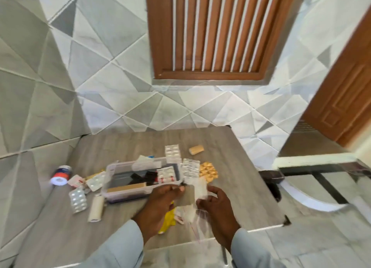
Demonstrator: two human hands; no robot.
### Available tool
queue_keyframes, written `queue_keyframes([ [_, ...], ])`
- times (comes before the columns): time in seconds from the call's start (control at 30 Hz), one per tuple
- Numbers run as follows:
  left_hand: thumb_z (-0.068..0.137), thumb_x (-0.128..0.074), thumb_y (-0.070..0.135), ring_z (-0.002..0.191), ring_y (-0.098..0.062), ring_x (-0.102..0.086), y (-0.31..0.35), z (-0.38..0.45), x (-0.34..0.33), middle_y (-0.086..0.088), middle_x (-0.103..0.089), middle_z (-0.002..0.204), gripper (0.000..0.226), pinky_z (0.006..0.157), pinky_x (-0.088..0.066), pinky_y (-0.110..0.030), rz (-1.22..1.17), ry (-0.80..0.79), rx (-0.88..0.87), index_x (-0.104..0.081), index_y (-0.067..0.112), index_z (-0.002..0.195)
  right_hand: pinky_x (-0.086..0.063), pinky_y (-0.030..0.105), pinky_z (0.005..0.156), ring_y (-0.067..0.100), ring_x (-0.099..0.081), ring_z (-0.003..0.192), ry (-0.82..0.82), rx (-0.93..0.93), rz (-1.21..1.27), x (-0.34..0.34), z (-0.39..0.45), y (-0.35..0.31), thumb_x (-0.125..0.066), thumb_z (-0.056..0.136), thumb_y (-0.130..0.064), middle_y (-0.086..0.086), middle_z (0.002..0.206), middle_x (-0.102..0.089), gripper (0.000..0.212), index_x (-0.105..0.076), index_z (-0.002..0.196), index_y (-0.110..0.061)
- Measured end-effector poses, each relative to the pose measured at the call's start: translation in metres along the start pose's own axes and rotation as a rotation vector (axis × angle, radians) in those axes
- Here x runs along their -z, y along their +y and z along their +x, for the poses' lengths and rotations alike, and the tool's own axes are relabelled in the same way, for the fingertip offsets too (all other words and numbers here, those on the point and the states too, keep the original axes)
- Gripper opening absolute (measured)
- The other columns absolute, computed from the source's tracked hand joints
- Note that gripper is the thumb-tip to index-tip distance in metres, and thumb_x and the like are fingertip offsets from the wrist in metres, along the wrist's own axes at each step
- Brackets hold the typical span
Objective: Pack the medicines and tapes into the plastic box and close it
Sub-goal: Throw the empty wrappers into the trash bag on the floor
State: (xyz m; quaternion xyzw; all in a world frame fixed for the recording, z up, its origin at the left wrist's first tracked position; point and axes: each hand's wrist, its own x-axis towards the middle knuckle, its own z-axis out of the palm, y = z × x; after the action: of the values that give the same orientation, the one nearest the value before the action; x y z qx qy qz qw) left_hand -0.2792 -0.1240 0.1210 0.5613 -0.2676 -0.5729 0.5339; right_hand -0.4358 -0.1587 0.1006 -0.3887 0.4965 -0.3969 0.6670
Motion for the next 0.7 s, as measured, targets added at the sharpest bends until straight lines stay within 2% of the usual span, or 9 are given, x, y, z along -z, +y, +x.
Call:
queue_keyframes([
  [0.1,0.081,-0.068,0.008,0.062,0.001,-0.063,-0.016,-0.012,-0.074,0.007,-0.068,0.065,0.010,0.058,-0.047,-0.017,0.081,-0.061,-0.022,-0.069,0.012,0.071,-0.052,0.043,0.071,0.034,-0.066,0.076,0.021,0.025,-0.032,0.060,-0.017,-0.019,-0.063,0.078,0.008,0.025,0.092,-0.072,0.024,-0.068,0.098,-0.004],
  [0.23,0.081,-0.069,0.016,0.077,-0.017,-0.060,-0.040,-0.012,-0.155,-0.004,-0.066,0.077,0.005,0.067,-0.043,-0.028,0.220,-0.177,0.012,-0.069,0.013,0.076,-0.052,0.040,0.071,0.030,-0.066,0.080,0.105,0.016,-0.004,0.139,-0.030,-0.036,-0.060,0.082,-0.001,0.021,0.094,-0.071,0.019,-0.067,0.100,-0.005],
  [0.37,0.073,-0.076,0.013,0.060,-0.011,-0.062,-0.055,0.000,-0.222,-0.004,-0.068,0.064,0.009,0.057,-0.049,-0.023,0.284,-0.193,-0.028,-0.072,0.005,0.073,-0.055,0.036,0.074,0.029,-0.067,0.089,0.179,-0.015,0.050,0.201,-0.030,-0.050,-0.051,0.091,-0.013,0.017,0.100,-0.072,0.020,-0.070,0.098,-0.013],
  [0.47,0.071,-0.074,-0.002,0.054,-0.007,-0.061,-0.064,0.019,-0.269,0.000,-0.068,0.059,0.004,0.052,-0.050,-0.015,0.311,-0.169,-0.073,-0.072,0.002,0.071,-0.055,0.036,0.074,0.024,-0.067,0.088,0.202,-0.034,0.099,0.244,-0.028,-0.061,-0.050,0.097,-0.026,0.009,0.092,-0.073,0.024,-0.069,0.098,-0.011],
  [0.6,0.066,-0.077,-0.003,0.056,-0.009,-0.063,-0.084,0.061,-0.334,-0.003,-0.068,0.067,0.017,0.053,-0.051,-0.016,0.319,-0.191,-0.059,-0.070,0.010,0.073,-0.055,0.033,0.072,0.027,-0.069,0.089,0.255,-0.036,-0.012,0.304,-0.004,-0.070,-0.053,0.090,-0.004,0.010,0.091,-0.075,0.019,-0.071,0.091,-0.011],
  [0.7,0.053,-0.080,0.019,0.080,-0.022,-0.067,-0.099,0.097,-0.375,-0.009,-0.068,0.091,0.042,0.071,-0.059,-0.034,0.331,-0.216,0.004,-0.066,0.020,0.092,-0.052,0.028,0.063,0.018,-0.067,0.074,0.334,-0.059,-0.057,0.343,0.024,-0.079,-0.053,0.086,0.003,0.004,0.078,-0.073,0.023,-0.072,0.083,-0.010],
])
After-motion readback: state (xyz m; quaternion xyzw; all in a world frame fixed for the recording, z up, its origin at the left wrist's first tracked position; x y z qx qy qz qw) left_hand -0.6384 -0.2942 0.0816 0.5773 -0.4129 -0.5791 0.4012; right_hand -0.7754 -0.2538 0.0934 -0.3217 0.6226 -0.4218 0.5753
